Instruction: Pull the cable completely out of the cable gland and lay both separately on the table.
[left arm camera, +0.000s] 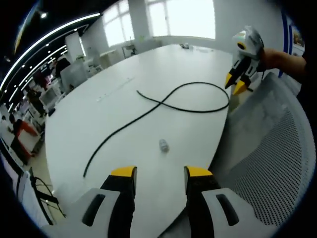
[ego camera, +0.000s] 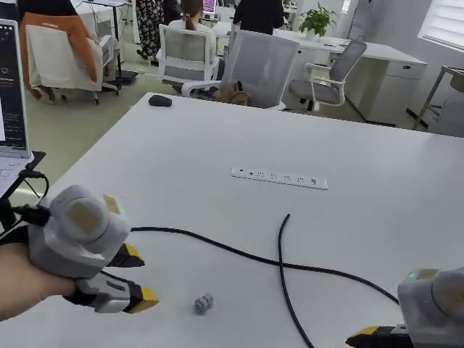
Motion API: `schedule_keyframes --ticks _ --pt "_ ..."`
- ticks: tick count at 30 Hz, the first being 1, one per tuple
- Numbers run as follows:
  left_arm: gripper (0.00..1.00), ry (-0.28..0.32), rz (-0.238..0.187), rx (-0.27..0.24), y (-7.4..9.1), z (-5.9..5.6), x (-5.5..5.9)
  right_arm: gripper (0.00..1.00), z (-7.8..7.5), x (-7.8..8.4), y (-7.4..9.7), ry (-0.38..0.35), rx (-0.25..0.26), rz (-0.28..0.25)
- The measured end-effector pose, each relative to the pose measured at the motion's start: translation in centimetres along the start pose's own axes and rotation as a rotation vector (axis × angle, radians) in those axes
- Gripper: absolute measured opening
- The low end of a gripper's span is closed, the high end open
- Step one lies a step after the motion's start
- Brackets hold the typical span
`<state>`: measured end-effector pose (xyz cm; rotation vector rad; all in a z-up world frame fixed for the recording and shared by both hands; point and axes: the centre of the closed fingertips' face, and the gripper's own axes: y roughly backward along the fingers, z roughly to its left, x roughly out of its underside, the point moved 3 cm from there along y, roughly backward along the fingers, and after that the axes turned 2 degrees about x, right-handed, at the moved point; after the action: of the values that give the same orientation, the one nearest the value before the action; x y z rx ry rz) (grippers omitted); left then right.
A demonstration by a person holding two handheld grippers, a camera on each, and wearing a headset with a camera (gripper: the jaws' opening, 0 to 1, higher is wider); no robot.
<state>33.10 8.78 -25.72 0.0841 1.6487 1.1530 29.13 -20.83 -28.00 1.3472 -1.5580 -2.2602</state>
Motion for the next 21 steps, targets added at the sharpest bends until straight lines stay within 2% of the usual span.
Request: schedule_keyframes --ticks 1,2,3,4,5,8,10,13,15,17,19,21 --pt "0.40 0.026 -0.010 -0.015 0.4 0.2 0.4 0.25 0.5 0.1 0.2 -0.030 -0.025 -0.011" --pt "0.39 0.054 -0.037 -0.040 1.0 0.3 0.9 0.25 0.7 0.1 0.4 -0.045 -0.033 -0.018" --pt "0.39 0.076 -0.043 -0.057 1.4 0.3 1.3 0.25 0.9 0.2 0.6 -0.061 -0.042 -0.026" --pt "0.39 0.084 -0.042 -0.068 1.5 0.4 1.6 0.26 1.0 0.2 0.7 -0.066 -0.046 -0.028" --pt "0.39 0.109 -0.025 -0.099 2.1 0.4 2.7 0.26 1.2 0.3 0.9 -0.091 -0.057 -0.035" --pt "0.41 0.145 -0.038 -0.136 2.6 0.4 3.5 0.28 1.4 0.4 1.1 -0.147 -0.067 -0.049" --pt "0.44 0.195 -0.055 -0.157 3.1 0.2 3.9 0.31 1.4 0.5 1.1 -0.179 -0.065 -0.060" --pt "0.50 0.307 -0.138 -0.174 4.0 -0.2 3.9 0.36 1.4 0.7 1.1 -0.253 -0.038 -0.083" --pt "0.52 0.349 -0.162 -0.208 4.4 -0.2 4.3 0.41 1.8 1.0 1.0 -0.279 -0.041 -0.098" --pt "0.53 0.336 -0.142 -0.212 4.3 -0.6 4.8 0.41 2.3 1.2 0.7 -0.308 -0.047 -0.110" --pt "0.53 0.324 -0.140 -0.237 4.4 -0.6 5.1 0.41 2.7 1.5 0.3 -0.314 -0.050 -0.106" --pt "0.54 0.353 -0.147 -0.246 4.4 -0.3 5.2 0.41 2.2 1.4 0.3 -0.352 -0.010 -0.116"
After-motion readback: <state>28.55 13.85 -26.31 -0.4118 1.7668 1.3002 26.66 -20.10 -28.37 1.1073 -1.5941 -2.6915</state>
